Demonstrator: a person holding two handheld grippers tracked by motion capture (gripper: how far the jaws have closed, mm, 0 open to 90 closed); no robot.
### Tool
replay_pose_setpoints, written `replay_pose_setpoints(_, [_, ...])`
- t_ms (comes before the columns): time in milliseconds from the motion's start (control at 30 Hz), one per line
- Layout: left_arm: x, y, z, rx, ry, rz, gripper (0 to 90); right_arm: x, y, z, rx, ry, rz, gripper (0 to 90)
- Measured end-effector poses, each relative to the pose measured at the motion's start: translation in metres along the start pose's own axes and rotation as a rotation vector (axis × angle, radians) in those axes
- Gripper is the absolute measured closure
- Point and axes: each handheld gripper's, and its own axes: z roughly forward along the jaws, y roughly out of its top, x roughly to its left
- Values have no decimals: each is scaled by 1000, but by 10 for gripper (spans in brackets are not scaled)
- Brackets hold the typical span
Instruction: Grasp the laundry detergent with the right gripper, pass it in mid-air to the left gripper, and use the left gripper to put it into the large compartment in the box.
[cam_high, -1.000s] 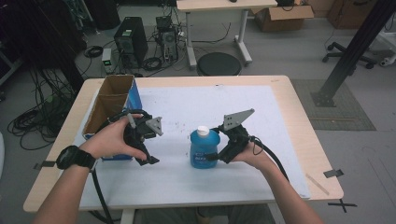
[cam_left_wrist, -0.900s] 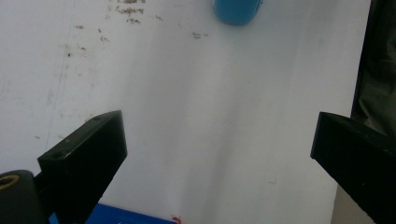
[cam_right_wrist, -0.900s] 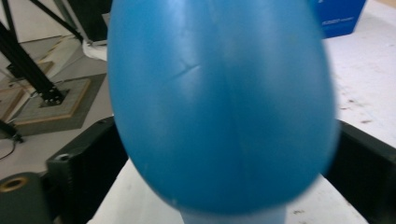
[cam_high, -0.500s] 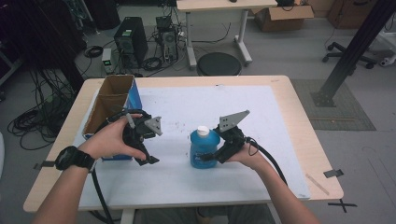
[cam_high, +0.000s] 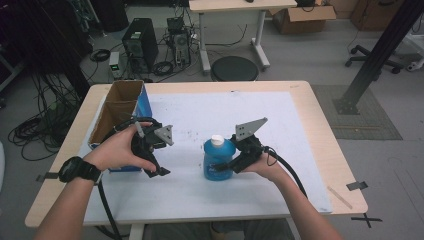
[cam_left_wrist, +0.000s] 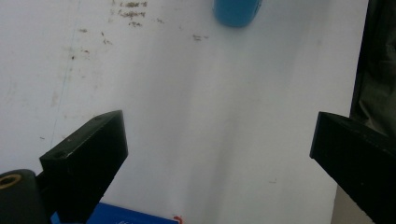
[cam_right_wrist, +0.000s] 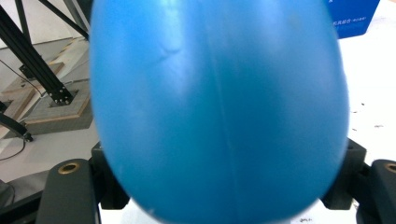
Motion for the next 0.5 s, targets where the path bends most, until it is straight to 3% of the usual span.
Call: replay_pose_setpoints(500, [0, 0, -1, 4, -4, 3, 47, -1, -1, 1, -1, -4, -9, 290])
